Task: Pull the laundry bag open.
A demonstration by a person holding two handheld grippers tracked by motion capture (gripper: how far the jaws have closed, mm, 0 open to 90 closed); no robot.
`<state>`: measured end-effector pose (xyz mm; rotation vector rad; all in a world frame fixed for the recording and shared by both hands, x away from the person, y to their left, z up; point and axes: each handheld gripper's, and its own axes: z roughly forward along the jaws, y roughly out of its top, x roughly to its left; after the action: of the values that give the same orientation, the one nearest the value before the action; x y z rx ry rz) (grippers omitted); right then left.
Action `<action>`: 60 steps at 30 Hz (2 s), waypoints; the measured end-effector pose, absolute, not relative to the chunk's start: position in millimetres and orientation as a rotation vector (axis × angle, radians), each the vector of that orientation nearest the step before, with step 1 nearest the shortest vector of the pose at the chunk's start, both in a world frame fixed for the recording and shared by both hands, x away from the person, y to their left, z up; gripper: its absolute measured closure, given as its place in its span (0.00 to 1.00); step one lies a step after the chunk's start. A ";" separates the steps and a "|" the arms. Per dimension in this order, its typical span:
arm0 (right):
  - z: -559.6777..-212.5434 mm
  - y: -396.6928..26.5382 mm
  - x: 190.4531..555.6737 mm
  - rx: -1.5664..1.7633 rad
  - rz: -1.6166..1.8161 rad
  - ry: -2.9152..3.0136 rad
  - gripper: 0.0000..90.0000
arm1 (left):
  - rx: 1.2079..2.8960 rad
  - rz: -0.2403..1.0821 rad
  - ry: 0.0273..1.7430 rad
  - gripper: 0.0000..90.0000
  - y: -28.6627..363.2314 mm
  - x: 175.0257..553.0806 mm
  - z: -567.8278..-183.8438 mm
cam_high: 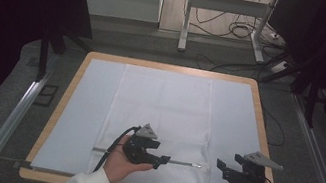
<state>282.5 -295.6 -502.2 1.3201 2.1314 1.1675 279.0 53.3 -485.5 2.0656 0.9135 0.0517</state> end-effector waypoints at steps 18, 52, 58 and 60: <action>-503.4 -297.1 283.6 1.316 1.159 2.129 0.26 | 2.071 -0.020 0.896 0.38 28.4 283.6 -488.4; -502.1 -298.9 283.1 1.302 1.147 2.091 0.26 | 2.072 -0.200 0.930 0.38 -21.4 296.6 -501.1; -501.8 -298.9 282.7 1.299 1.147 2.087 0.26 | 2.077 -0.219 0.961 0.42 -27.7 302.1 -507.6; -501.6 -299.0 282.6 1.299 1.144 2.084 0.26 | 2.075 -0.220 0.971 0.44 -29.1 303.5 -509.0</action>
<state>282.6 -299.0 -501.6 1.2986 2.0843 1.1444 303.5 -29.1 -509.0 2.0746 0.9712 -0.2201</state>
